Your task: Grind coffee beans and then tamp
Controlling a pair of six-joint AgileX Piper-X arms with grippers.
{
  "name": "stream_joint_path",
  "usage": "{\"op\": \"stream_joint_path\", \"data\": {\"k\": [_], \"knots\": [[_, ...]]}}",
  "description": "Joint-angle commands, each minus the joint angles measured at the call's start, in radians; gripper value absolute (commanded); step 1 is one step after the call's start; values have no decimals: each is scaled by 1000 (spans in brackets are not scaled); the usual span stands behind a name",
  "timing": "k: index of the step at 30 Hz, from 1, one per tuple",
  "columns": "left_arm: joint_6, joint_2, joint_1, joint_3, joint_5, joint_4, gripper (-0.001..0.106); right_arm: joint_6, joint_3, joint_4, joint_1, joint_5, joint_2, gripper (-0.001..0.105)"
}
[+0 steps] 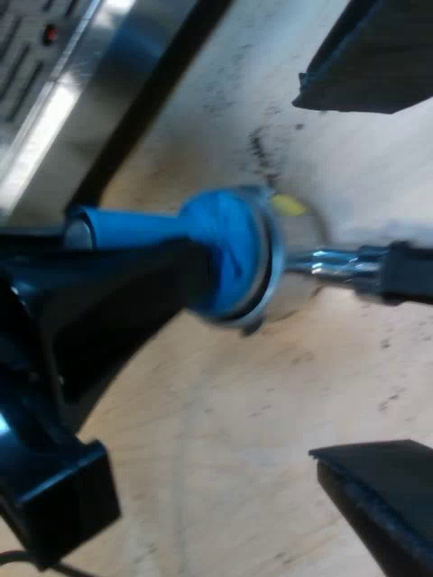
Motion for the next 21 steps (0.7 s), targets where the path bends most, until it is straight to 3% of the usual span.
{"op": "stream_joint_path", "data": {"k": [1,7,16,17,21], "knots": [[-13,-46,-5,-34,2,7,0,-6,-5,-41,-1,-1,-8,75],[-13,-141,3,-55,-4,59,0,-43,-24,-58,-1,-8,-8,75],[-8,-225,84,-55,-24,129,0,-96,-77,-58,-1,-55,-8,75],[18,-287,208,-48,-24,197,0,-96,-80,-58,-1,-71,-8,75],[17,-316,280,-21,-24,200,0,-96,-79,-58,-1,-90,-8,75]]}}
